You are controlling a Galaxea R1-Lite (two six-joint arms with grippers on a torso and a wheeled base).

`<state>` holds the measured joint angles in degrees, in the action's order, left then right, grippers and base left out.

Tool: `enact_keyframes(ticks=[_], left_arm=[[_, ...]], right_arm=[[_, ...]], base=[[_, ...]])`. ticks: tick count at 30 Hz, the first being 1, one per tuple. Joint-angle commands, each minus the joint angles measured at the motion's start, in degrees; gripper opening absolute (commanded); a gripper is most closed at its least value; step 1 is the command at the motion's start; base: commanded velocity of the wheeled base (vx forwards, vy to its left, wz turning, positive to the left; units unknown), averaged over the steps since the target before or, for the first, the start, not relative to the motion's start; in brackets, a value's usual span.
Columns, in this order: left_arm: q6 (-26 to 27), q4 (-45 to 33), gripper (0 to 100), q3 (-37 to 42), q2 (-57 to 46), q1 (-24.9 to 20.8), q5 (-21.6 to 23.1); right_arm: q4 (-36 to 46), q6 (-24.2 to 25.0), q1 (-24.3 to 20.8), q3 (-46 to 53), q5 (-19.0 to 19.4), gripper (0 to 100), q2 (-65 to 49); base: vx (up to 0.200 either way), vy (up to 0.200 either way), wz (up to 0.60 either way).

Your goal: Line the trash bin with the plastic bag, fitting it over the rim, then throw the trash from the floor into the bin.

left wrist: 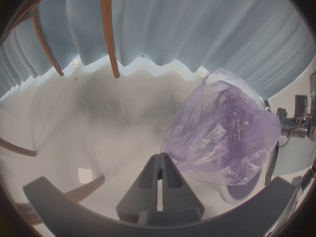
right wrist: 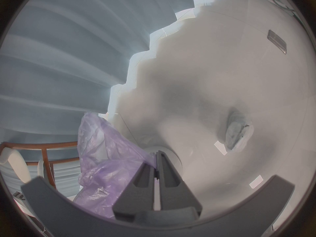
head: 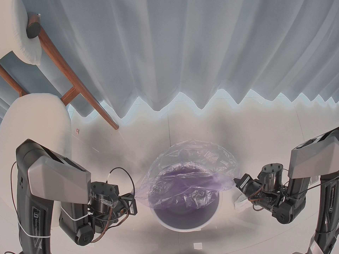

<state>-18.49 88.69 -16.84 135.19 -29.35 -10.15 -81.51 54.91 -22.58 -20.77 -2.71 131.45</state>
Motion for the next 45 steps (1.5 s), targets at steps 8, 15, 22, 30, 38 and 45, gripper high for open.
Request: enact_keyframes(ticks=[8,15,22,30,38,45], left_arm=[[0.39,0.0,0,10.51,-1.16,-3.08,-0.13],[0.48,0.0,0,11.39,-0.9,-4.22,-0.3],[0.39,0.08,0,11.21,-1.25,-6.5,-3.03],[-1.37,0.17,100,10.51,-6.52,-6.24,-3.12],[-3.66,0.0,100,14.9,-14.08,-6.33,-2.5],[-8.93,-0.18,100,16.84,-19.27,-9.05,-4.0]], right_arm=[[-8.41,0.03,-1.77,10.93,1.39,0,3.46],[-8.41,0.11,-3.79,13.48,1.39,0,3.37],[-8.49,-0.24,-5.64,14.09,1.04,0,2.67],[-8.49,1.87,-5.55,15.24,-1.07,100,-1.37],[-8.49,3.54,-5.64,18.49,-1.07,100,-8.49],[-8.41,4.07,-5.64,20.77,-3.71,100,-11.66]], base=[[0.0,0.0,0.0],[0.0,0.0,0.0],[0.0,0.0,0.0],[0.0,0.0,0.0],[-0.075,0.0,0.0],[-0.2,0.0,0.0]])
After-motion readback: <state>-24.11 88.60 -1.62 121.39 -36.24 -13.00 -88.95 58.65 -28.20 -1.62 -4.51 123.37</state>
